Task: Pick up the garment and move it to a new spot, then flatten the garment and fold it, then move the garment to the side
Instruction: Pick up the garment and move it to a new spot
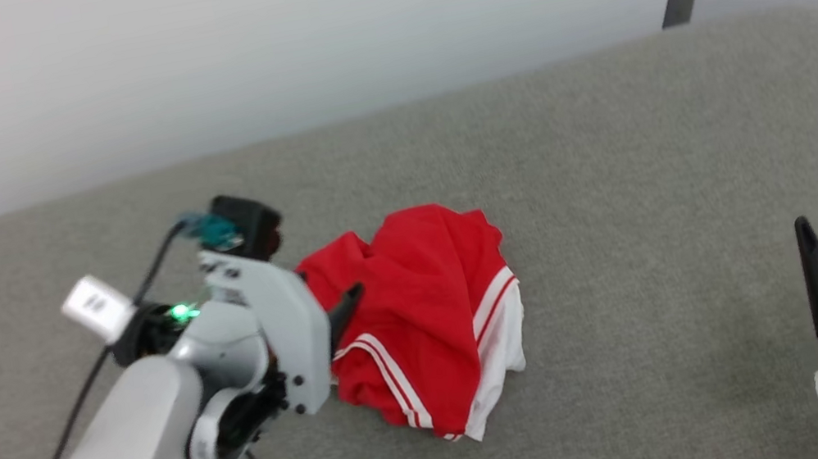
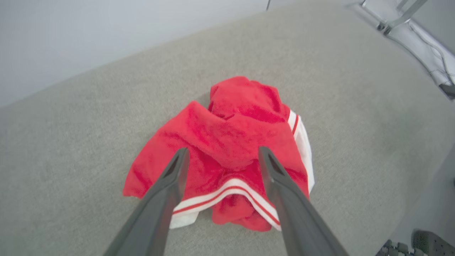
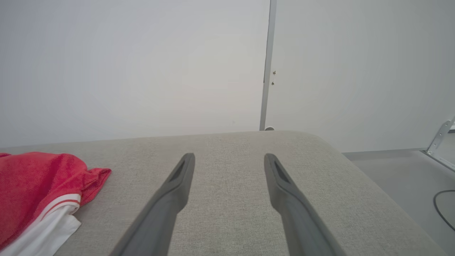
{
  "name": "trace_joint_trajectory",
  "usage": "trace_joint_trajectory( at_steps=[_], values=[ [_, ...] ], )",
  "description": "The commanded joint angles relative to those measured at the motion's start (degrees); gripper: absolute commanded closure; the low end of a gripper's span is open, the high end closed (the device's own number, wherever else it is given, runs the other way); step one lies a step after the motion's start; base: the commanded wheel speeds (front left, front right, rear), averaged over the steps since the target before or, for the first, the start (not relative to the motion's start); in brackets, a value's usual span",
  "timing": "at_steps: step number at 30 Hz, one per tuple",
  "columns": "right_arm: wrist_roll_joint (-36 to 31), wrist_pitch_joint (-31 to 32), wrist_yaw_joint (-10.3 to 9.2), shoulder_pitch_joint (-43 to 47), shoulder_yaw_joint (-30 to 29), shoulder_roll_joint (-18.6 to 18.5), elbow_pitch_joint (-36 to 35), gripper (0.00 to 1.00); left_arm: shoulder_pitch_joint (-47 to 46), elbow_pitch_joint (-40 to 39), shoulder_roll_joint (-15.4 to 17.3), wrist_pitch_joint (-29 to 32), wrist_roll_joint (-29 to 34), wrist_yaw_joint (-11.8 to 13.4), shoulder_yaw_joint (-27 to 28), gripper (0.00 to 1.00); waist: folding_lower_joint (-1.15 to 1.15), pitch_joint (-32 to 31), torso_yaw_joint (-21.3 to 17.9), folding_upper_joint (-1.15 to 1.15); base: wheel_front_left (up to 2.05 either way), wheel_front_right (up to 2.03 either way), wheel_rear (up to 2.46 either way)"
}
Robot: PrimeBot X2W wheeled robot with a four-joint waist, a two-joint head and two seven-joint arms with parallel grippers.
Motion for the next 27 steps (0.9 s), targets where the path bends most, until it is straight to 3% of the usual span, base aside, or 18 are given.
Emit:
trace_joint_trajectory(
  at_steps=[1,9,19,27],
  values=[
    [0.2,-0.2,0.00,1.1,0.5,-0.3,-0.2,0.00,1.5,-0.9,0.5,-1.6,-0.3,0.3,0.8,0.00,0.00,-2.3,1.3,0.00,0.00,0.00,0.00],
    [1.0,-0.9,0.00,2.8,2.1,-1.0,-0.3,0.00,9.5,-6.2,2.6,-17.8,1.1,-0.2,6.0,0.00,0.00,-5.1,2.9,0.00,0.00,0.00,0.00],
    [2.4,-2.7,0.00,4.8,3.1,-2.1,2.2,0.00,21.2,-8.0,4.9,-37.7,3.5,0.9,12.4,0.00,0.00,-7.7,5.5,0.00,0.00,0.00,0.00],
    [2.9,-4.1,0.00,6.7,2.1,-2.5,3.8,0.00,29.4,-6.5,6.5,-47.7,4.8,2.7,16.2,0.00,0.00,-9.2,8.4,0.00,0.00,0.00,0.00]
  ],
)
